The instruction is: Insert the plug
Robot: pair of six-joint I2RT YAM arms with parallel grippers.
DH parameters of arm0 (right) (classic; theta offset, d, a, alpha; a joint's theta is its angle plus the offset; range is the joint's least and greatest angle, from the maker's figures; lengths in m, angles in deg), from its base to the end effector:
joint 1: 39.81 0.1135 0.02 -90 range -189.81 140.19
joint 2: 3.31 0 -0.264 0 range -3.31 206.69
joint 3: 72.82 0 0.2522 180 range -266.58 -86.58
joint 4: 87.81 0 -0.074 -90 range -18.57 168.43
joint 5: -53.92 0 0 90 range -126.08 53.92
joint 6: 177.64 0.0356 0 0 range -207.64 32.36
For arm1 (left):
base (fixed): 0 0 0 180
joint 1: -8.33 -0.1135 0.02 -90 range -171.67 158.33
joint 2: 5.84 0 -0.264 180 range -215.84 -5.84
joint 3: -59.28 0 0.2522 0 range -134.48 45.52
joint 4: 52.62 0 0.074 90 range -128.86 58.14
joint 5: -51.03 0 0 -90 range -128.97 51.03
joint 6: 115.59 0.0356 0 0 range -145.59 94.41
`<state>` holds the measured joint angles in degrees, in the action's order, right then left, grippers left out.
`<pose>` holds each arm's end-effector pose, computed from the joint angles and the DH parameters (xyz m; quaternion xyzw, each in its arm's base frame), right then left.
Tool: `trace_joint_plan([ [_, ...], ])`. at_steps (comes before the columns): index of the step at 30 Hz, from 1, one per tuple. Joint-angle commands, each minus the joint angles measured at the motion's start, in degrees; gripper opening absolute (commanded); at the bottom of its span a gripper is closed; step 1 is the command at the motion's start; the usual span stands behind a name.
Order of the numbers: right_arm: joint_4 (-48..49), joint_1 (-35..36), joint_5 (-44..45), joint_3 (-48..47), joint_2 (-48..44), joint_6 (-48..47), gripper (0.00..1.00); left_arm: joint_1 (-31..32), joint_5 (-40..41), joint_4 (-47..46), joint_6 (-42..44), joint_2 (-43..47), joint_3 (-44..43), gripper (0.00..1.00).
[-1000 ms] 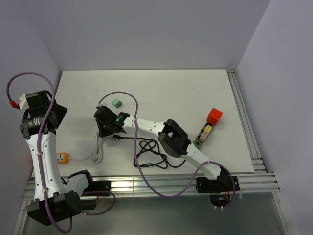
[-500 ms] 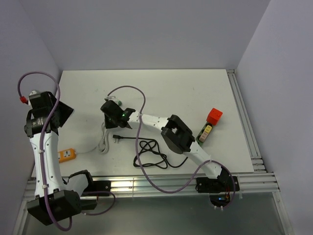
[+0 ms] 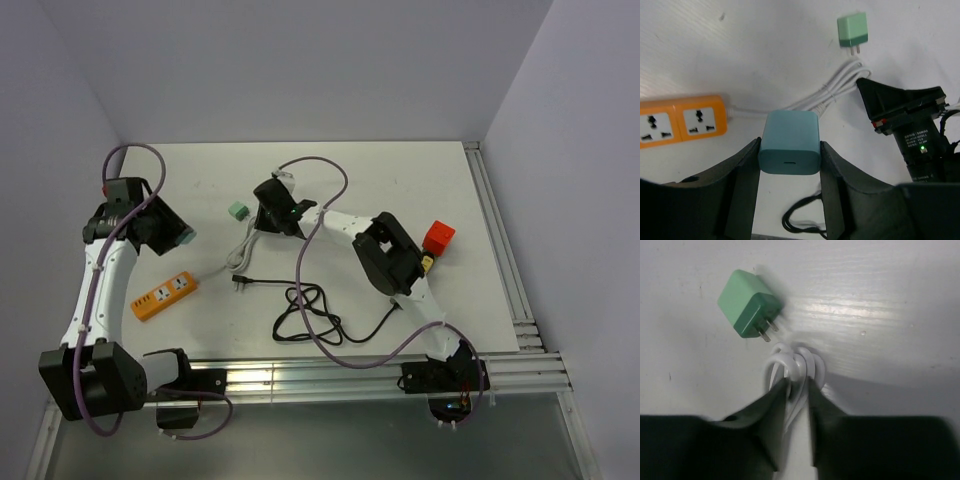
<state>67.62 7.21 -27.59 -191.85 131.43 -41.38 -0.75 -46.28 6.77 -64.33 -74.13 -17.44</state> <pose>0.3665 0.3856 0.1621 0.0251 0.9050 0.2587 0.3367 0.2384 0.0335 0.3108 -0.3618 0.8685 -0.1434 0.3070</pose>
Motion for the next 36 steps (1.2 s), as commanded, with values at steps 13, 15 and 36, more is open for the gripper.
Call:
trace_joint_plan([
  [13, 3.2, 0.5, -1.5, 25.4, -32.5, -6.3, 0.81, 4.3, 19.8, 15.7, -11.4, 3.6, -0.9, 0.00],
  [15, 2.8, 0.4, -1.5, 32.1, -39.1, -7.1, 0.80, 4.3, 21.0, 16.8, -10.7, 2.2, 0.1, 0.00],
  [36, 10.5, -2.1, -8.2, 61.0, -70.1, -9.8, 0.77, 4.2, 3.5, 6.1, 18.3, 3.3, 4.2, 0.00],
])
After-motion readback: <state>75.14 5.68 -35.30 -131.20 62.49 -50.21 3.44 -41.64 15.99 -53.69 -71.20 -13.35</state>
